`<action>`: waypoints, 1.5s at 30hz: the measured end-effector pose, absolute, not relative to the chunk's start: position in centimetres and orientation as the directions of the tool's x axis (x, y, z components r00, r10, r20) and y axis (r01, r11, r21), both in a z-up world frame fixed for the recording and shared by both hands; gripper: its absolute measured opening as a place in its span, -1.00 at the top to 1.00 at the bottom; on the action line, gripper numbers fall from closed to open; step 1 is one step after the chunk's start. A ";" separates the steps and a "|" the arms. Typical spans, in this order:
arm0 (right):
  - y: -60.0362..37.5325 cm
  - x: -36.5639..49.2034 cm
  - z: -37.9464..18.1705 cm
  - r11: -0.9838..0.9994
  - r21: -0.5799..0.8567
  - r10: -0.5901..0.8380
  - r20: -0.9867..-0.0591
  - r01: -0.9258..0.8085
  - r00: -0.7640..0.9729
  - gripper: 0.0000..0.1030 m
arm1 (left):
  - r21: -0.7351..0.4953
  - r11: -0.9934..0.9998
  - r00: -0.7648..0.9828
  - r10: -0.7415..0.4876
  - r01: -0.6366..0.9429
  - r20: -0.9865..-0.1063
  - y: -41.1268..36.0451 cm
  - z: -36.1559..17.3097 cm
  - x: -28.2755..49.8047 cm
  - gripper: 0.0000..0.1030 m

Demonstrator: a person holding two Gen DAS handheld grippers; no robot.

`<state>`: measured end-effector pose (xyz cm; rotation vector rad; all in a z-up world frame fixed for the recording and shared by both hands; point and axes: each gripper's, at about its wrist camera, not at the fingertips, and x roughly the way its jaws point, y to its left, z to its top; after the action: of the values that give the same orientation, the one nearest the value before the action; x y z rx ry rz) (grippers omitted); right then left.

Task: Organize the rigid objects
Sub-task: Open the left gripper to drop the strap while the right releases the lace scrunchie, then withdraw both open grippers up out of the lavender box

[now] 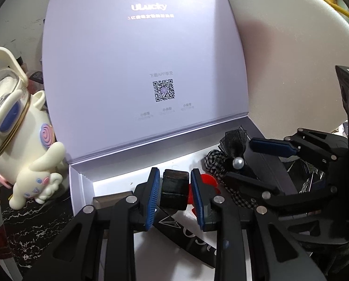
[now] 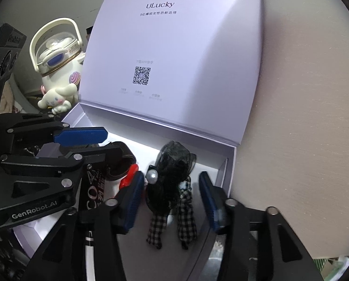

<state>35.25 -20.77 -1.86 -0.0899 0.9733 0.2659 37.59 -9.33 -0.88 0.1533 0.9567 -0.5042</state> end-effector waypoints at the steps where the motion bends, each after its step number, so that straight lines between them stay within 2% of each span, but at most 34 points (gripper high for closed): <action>1: -20.7 35.1 -1.7 0.964 0.039 0.179 -0.825 -0.262 0.536 -0.19 | -0.088 0.877 0.476 -0.338 0.473 -0.812 -9.3 -0.8 37.5 0.48; 5: -20.5 34.3 -1.1 0.966 0.023 0.169 -0.814 -0.259 0.556 -0.48 | -0.051 0.889 0.503 -0.303 0.454 -0.809 -9.0 -0.8 36.3 0.48; 12: -20.5 33.2 0.1 0.967 0.017 0.166 -0.800 -0.255 0.577 -0.60 | -0.013 0.917 0.569 -0.258 0.398 -0.781 -7.7 0.8 34.2 0.47; 14: -20.5 32.9 0.4 0.967 0.018 0.166 -0.797 -0.253 0.581 -0.61 | -0.013 0.922 0.570 -0.251 0.388 -0.782 -7.3 1.3 34.8 0.41; 17: -20.8 32.3 1.1 0.969 0.019 0.166 -0.791 -0.248 0.589 -0.61 | -0.004 0.929 0.588 -0.237 0.369 -0.773 -6.6 2.3 34.2 -0.13; 18: -20.8 32.2 1.3 0.969 0.018 0.166 -0.789 -0.248 0.591 -0.61 | -0.002 0.930 0.595 -0.236 0.366 -0.768 -6.4 2.7 33.9 -0.49; 19: -20.8 31.9 1.5 0.969 0.016 0.165 -0.787 -0.248 0.594 -0.61 | 0.006 0.934 0.609 -0.229 0.358 -0.760 -6.3 3.1 33.6 -0.62; 33: -22.2 28.0 4.8 0.973 -0.005 0.150 -0.746 -0.231 0.649 -0.69 | 0.047 0.947 0.666 -0.188 0.317 -0.722 -4.8 6.8 29.8 -0.71; 35: -22.3 27.3 5.4 0.974 -0.009 0.146 -0.739 -0.225 0.658 -0.71 | 0.057 0.948 0.677 -0.181 0.313 -0.713 -4.8 7.3 28.9 -0.82; 36: -22.3 26.9 5.7 0.975 -0.011 0.143 -0.735 -0.223 0.663 -0.71 | 0.056 0.948 0.682 -0.183 0.313 -0.708 -4.8 7.5 28.6 -1.00; 41: -22.1 25.2 7.1 0.977 -0.025 0.132 -0.710 -0.212 0.692 -0.86 | 0.063 0.950 0.708 -0.183 0.307 -0.682 -4.6 8.7 26.5 -1.00; 45: -22.0 23.5 8.4 0.978 -0.036 0.124 -0.690 -0.204 0.713 -0.91 | 0.067 0.949 0.717 -0.186 0.308 -0.671 -4.3 9.7 24.8 -1.00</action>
<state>23.46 -22.02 8.40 -0.1123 0.7558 0.1820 24.83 -4.26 9.69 0.1788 0.7213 -0.2746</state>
